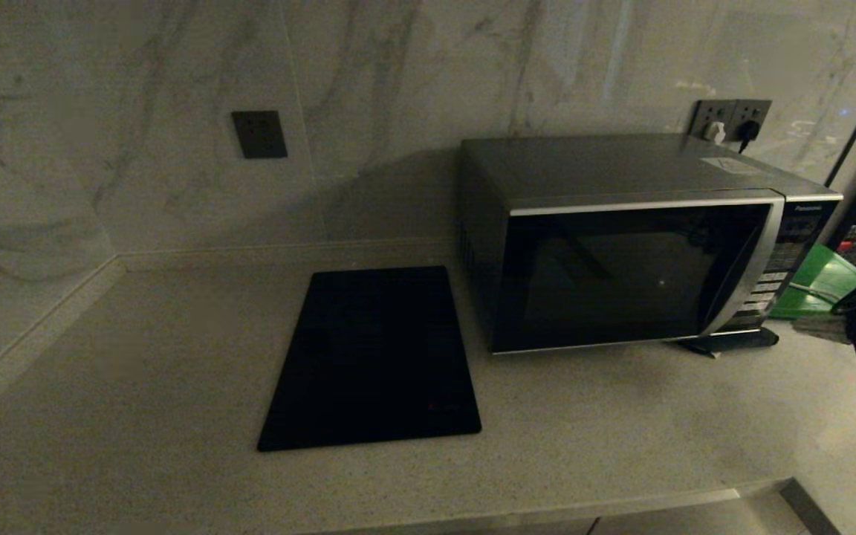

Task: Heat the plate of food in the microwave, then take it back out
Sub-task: Open the microwave oven

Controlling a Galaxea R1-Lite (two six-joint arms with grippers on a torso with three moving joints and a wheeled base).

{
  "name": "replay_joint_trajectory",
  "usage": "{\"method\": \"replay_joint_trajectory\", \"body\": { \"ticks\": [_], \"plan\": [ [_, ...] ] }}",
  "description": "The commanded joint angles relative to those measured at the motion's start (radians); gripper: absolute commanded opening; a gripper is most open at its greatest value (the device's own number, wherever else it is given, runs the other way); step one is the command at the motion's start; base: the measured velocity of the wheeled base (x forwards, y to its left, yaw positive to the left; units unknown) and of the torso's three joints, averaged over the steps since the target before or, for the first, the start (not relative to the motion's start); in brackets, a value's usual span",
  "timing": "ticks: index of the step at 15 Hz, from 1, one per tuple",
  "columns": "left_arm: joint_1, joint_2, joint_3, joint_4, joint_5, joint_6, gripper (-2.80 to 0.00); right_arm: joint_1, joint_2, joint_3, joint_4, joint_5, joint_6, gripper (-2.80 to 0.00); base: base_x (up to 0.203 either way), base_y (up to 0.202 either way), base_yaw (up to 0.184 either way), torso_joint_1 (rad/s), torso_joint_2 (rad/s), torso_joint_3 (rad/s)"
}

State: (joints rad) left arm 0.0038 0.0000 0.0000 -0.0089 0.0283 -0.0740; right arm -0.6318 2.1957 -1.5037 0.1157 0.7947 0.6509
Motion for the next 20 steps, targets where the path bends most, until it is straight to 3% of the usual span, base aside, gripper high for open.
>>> {"method": "replay_joint_trajectory", "body": {
  "ticks": [1,20],
  "plan": [
    [0.001,0.002,0.000,0.000,0.001,-0.001,-2.80,0.024,0.039,-0.010,-0.001,0.005,0.003,-2.80,0.000,0.000,0.000,0.000,0.00,0.000],
    [0.001,0.002,0.000,0.000,0.001,-0.001,-2.80,0.086,0.196,-0.203,-0.001,-0.006,0.007,-2.80,0.000,0.000,0.000,0.000,0.00,0.000]
  ]
}}
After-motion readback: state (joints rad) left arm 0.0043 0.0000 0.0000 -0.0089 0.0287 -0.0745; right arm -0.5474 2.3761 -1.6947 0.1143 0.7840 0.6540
